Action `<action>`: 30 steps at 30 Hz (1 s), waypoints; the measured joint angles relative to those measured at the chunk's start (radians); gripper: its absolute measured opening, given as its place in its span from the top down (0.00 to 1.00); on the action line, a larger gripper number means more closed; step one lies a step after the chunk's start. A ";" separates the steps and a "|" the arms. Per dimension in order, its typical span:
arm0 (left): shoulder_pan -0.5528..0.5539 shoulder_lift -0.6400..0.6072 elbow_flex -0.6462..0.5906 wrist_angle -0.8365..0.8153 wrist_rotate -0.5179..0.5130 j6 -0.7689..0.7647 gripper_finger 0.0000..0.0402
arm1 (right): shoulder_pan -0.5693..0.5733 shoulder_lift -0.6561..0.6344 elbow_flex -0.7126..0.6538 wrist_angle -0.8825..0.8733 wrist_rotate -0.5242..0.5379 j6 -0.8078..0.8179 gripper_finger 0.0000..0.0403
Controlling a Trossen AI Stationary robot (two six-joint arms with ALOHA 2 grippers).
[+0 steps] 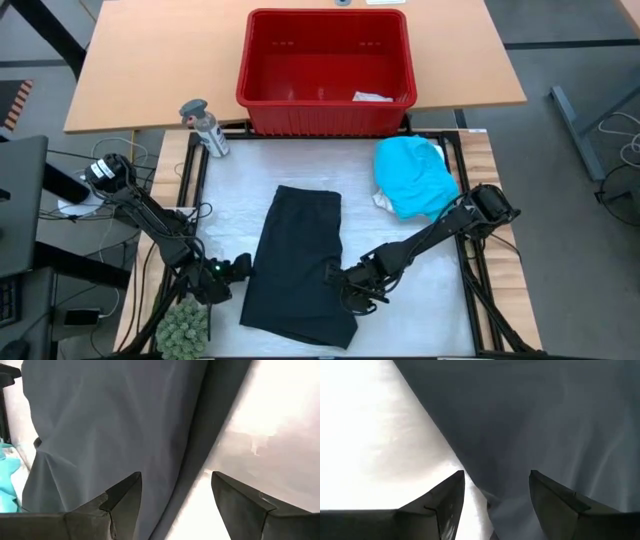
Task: Fold Laundry from Bin
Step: Fold the black shorts
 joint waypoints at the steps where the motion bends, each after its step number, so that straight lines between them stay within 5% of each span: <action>1: 0.000 0.000 0.000 0.003 -0.002 -0.005 0.43 | -0.001 0.000 0.000 0.003 -0.001 -0.001 0.39; 30: -0.003 0.169 0.004 0.124 -0.070 -0.010 0.43 | -0.023 0.092 -0.041 0.068 0.011 -0.044 0.44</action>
